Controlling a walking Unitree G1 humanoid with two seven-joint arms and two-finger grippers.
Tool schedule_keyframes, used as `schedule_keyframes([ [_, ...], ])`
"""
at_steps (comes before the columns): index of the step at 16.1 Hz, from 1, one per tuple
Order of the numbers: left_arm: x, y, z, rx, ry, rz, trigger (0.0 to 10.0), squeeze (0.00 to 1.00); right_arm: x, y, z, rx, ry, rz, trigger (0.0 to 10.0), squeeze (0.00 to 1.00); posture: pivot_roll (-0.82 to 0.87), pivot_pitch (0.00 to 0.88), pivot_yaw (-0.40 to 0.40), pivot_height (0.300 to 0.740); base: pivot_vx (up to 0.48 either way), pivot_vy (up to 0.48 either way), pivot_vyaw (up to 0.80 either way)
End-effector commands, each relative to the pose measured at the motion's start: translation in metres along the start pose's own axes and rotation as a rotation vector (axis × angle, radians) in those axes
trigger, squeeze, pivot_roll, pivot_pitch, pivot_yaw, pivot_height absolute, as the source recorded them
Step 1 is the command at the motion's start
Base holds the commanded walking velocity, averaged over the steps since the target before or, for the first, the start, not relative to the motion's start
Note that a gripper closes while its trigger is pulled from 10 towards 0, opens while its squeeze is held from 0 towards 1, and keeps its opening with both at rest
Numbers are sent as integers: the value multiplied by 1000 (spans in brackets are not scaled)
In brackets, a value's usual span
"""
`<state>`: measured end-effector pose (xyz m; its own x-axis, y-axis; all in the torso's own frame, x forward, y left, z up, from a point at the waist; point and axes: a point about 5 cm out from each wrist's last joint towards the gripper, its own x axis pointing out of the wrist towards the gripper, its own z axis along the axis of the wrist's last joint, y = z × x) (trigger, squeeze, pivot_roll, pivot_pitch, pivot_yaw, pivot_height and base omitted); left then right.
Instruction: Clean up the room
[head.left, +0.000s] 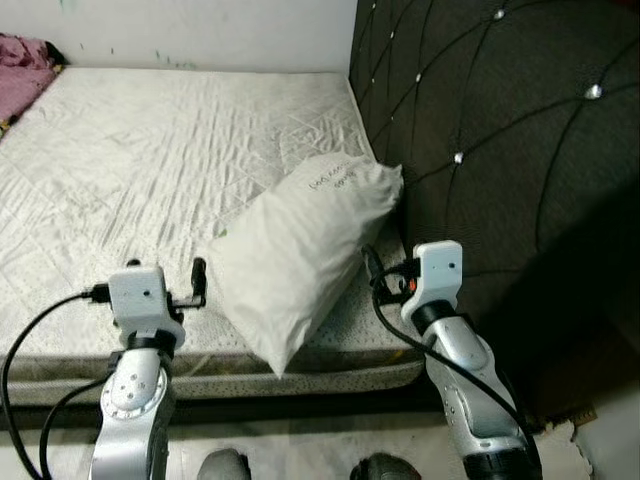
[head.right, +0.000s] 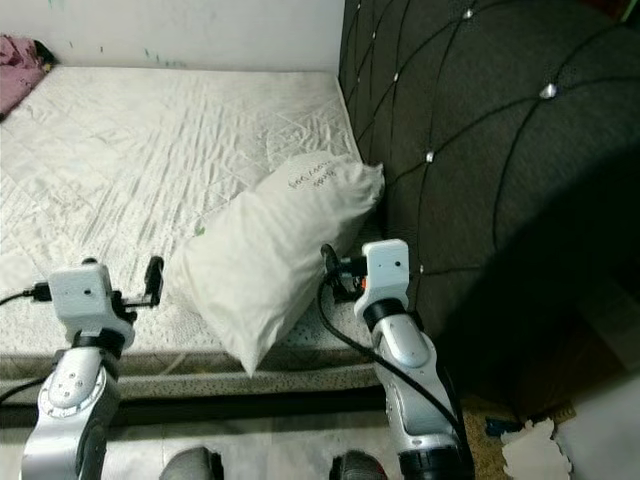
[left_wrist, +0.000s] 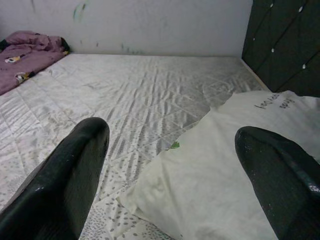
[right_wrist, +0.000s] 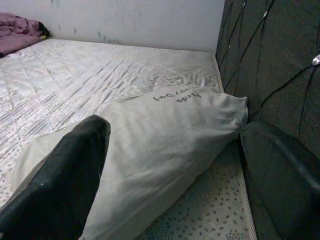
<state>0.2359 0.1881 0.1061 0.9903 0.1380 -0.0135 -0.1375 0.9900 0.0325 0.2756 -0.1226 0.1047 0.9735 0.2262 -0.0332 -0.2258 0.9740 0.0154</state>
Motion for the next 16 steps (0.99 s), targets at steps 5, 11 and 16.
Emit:
schedule_keyframes([
  [5,1,0,-5,-5,29,13,10000,0,2,-1,-3,-5,25,3,10000,0,46,37,-22,640,0,0,0],
  [11,1,0,-6,-7,33,19,10000,0,4,0,-4,-12,27,11,10000,0,52,28,-26,640,0,0,0],
  [16,2,-3,-5,-15,22,-17,10000,0,5,0,-5,-11,27,14,10000,0,51,26,-25,640,62,0,0],
])
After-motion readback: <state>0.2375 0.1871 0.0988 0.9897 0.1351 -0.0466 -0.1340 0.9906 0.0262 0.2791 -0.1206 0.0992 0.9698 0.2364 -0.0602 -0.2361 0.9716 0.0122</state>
